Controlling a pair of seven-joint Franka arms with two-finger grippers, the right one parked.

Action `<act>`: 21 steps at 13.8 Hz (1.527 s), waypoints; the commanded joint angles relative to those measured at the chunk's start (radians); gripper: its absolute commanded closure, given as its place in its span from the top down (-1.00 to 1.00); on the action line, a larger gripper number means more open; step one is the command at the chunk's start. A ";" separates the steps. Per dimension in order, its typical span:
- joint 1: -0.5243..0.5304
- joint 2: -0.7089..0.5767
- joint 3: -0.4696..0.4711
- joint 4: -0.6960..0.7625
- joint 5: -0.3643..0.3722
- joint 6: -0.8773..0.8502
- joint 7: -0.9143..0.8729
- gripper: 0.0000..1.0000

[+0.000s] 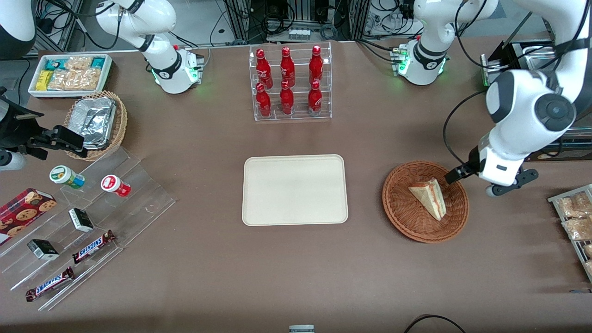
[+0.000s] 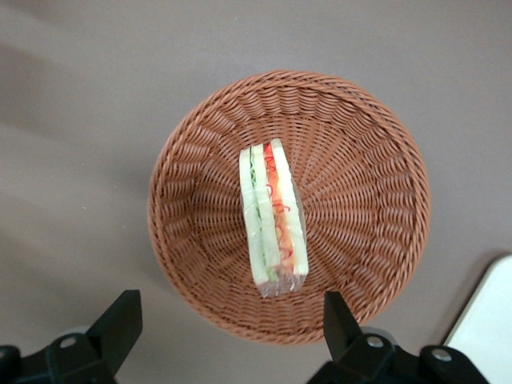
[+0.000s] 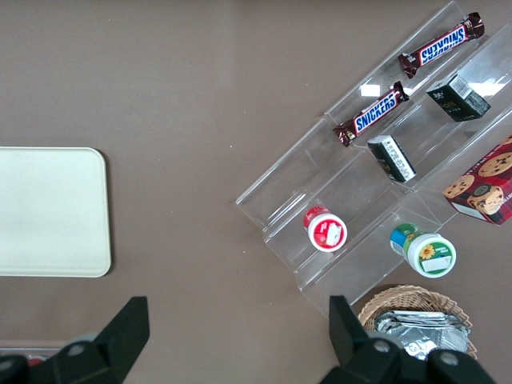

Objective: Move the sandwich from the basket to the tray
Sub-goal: 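Move the left gripper over the wrapped sandwich in the wicker basket, then lower the left gripper and close it on the sandwich's upright edge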

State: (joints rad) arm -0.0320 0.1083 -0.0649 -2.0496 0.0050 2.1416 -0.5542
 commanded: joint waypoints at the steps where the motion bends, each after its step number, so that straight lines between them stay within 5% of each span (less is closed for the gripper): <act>1: -0.023 0.056 0.005 0.008 0.015 0.044 -0.114 1.00; 13: -0.046 0.264 0.004 0.029 0.013 0.167 -0.144 0.87; 15: -0.046 0.281 0.004 0.028 0.012 0.189 -0.180 0.41; 19: -0.048 0.283 0.004 0.023 0.015 0.196 -0.199 -1.00; 21: -0.052 0.278 0.004 0.026 0.016 0.189 -0.185 -1.00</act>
State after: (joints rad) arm -0.0727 0.3873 -0.0656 -2.0357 0.0052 2.3319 -0.7253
